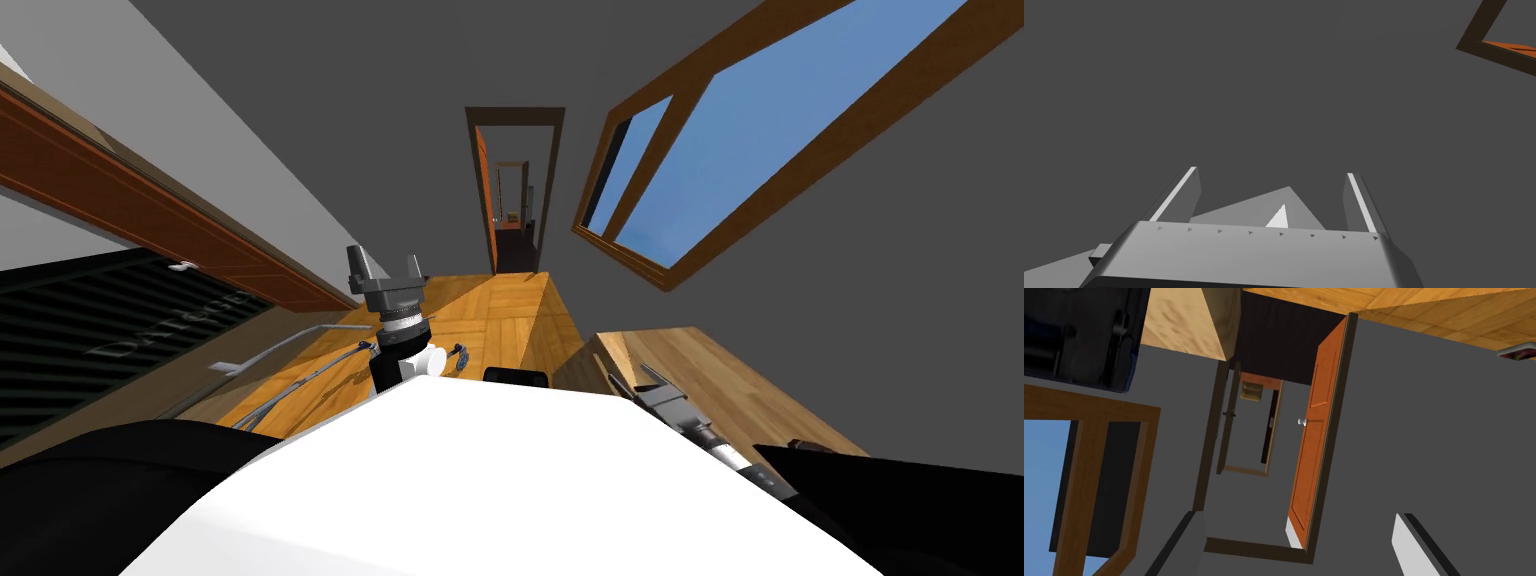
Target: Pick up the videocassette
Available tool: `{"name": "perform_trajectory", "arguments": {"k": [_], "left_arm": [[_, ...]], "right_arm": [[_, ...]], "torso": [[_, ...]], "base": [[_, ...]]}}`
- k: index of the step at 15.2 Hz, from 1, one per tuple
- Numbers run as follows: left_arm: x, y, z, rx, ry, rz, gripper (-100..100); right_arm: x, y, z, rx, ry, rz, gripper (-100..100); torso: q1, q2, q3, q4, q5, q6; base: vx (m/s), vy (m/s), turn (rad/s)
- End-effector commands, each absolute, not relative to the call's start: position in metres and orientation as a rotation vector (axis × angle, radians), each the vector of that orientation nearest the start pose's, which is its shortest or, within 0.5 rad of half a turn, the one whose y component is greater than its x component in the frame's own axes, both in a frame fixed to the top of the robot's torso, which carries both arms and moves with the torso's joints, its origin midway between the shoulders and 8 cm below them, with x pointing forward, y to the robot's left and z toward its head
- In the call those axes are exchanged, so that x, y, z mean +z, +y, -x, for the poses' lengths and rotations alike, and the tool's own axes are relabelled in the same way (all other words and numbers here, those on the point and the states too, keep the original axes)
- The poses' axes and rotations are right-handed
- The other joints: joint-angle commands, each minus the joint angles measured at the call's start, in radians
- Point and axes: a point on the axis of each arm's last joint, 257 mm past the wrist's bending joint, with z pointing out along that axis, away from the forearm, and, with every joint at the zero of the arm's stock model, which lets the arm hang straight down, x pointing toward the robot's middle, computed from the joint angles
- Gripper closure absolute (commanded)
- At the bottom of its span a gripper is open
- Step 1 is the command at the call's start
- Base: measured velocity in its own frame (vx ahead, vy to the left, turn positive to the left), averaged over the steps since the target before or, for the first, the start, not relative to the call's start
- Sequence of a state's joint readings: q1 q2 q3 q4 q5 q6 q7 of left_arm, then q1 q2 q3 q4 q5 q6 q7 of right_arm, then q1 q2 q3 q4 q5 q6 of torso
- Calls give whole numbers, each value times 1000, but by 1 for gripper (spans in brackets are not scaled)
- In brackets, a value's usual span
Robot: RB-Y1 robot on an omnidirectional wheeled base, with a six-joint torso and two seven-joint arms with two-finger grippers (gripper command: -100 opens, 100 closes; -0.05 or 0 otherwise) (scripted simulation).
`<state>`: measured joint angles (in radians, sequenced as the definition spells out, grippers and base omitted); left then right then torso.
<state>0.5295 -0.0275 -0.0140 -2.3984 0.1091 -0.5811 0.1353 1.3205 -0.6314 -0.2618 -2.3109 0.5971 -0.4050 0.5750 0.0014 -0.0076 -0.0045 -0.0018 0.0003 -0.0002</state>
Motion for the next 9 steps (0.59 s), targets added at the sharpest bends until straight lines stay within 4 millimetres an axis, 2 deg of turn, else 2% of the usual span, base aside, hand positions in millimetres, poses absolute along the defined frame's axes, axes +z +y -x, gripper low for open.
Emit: {"name": "perform_trajectory", "arguments": {"k": [1, 2, 4, 5, 7, 8, 9], "left_arm": [[80, 288, -298, -1534, 363, 638, 0], [80, 288, -298, -1534, 363, 638, 0], [80, 288, -298, -1534, 363, 638, 0], [80, 288, -298, -1534, 363, 638, 0], [80, 288, -298, -1534, 363, 638, 0], [80, 288, -298, -1534, 363, 638, 0], [80, 288, -298, -1534, 363, 638, 0]], "right_arm": [[-226, -342, -178, 11, 1949, 442, -100], [-234, -346, -166, -28, 1982, 525, -100], [-237, -347, -159, -28, 2005, 520, -100], [-242, -351, -149, -64, 2028, 606, -100], [-246, -353, -139, -62, 2057, 600, -100], [-252, -357, -127, -93, 2084, 685, -100], [-254, -358, -120, -91, 2105, 681, -100]], "torso": [[0, 0, 0, 0, 0, 0], [0, 1, 0, 0, 0, 0], [0, 0, 0, 0, 0, 0], [0, 1, 1, 0, 0, 0], [0, 1, 1, 0, 0, 0], [0, 2, 1, 0, 0, 0], [0, 1, 1, 0, 0, 0]], "base": [[80, 3, 37], [96, 0, 72], [88, 0, 68], [81, -5, 84], [81, -11, 60], [88, -5, 81], [100, -5, 94]]}}
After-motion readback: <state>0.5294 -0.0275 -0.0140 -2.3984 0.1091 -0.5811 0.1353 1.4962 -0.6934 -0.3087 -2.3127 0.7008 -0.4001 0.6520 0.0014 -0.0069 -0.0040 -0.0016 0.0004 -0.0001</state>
